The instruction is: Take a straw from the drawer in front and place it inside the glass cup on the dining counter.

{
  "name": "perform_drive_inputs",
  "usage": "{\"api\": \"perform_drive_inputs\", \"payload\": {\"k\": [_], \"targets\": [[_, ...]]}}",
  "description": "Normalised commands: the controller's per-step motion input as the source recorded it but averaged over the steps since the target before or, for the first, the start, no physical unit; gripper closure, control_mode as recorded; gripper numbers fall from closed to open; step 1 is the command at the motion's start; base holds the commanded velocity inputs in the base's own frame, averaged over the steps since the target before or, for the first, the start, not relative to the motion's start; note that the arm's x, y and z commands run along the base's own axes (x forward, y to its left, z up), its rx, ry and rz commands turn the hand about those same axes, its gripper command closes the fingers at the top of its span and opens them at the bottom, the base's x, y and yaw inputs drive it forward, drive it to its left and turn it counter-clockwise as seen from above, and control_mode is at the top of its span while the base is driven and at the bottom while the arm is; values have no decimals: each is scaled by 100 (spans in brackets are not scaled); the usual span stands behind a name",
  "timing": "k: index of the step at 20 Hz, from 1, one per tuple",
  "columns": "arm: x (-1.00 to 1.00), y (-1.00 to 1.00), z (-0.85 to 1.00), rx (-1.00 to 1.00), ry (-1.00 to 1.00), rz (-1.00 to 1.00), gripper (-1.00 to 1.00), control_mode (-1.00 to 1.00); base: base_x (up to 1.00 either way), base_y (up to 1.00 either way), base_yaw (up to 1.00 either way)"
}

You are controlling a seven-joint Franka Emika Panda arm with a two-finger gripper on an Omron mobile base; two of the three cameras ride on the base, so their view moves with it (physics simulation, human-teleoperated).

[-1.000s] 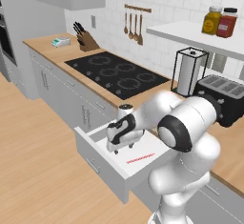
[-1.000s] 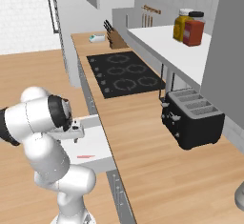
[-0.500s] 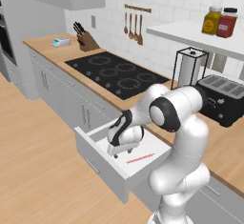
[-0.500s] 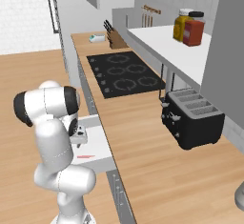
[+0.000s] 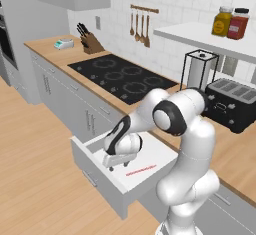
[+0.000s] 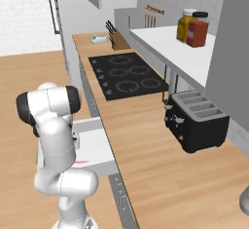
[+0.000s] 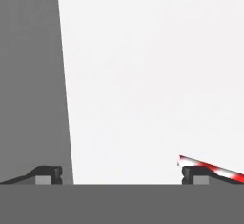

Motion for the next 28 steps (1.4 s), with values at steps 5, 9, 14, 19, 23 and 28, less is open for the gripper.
{"api": "perform_drive_inputs", "payload": {"k": [5, 9, 14, 19, 23, 28], "targets": [[-56, 98, 0, 0, 0, 2, -100, -100, 0, 0, 0], [-44, 78, -1, 0, 0, 1, -100, -100, 0, 0, 0], [7, -28, 3, -3, 0, 0, -100, -100, 0, 0, 0], [31, -47, 0, -1, 0, 8, -100, -100, 0, 0, 0], [7, -8, -12, -1, 0, 20, -100, -100, 0, 0, 0], [-9, 0, -25, -7, 0, 31, -100, -100, 0, 0, 0]]}}
